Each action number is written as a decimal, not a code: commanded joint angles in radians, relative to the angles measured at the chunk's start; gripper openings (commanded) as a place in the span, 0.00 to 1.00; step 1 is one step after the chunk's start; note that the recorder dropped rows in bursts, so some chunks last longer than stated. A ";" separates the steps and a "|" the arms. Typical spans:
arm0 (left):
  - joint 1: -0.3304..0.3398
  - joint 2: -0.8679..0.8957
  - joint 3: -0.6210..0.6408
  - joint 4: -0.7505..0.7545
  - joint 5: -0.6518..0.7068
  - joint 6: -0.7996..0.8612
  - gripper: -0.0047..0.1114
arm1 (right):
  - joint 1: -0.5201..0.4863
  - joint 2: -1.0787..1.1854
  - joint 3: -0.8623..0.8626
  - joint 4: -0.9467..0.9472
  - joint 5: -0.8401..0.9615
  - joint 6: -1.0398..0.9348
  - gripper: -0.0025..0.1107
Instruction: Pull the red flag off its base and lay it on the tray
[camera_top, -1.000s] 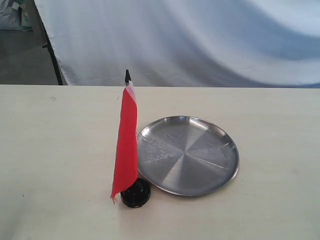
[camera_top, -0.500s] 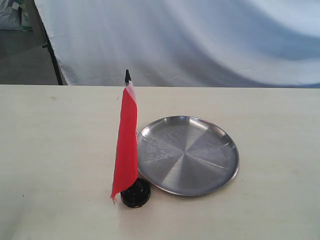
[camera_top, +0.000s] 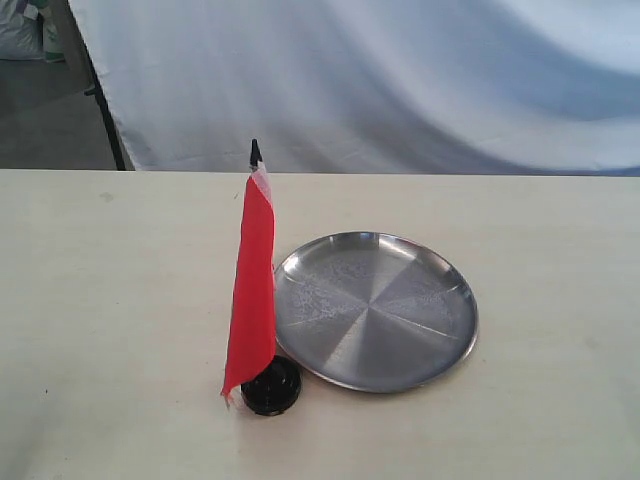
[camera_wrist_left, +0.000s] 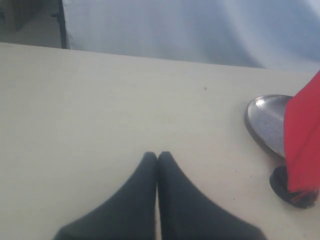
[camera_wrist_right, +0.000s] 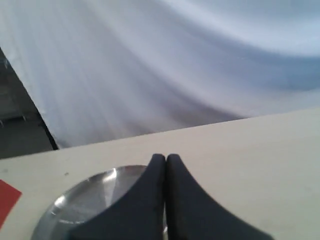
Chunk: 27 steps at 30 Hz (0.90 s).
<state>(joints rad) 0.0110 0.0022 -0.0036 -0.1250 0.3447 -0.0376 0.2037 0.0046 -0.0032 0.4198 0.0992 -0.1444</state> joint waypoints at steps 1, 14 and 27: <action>0.002 -0.002 0.004 -0.010 -0.001 -0.004 0.04 | 0.002 -0.005 0.003 0.176 -0.037 0.001 0.02; 0.002 -0.002 0.004 -0.010 -0.001 -0.004 0.04 | 0.002 -0.005 -0.102 0.180 0.038 -0.090 0.02; 0.002 -0.002 0.004 -0.010 -0.001 -0.004 0.04 | 0.002 0.379 -0.383 0.447 0.438 -0.452 0.02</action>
<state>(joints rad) 0.0110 0.0022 -0.0036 -0.1250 0.3447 -0.0376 0.2037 0.2716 -0.3520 0.7627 0.4196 -0.4545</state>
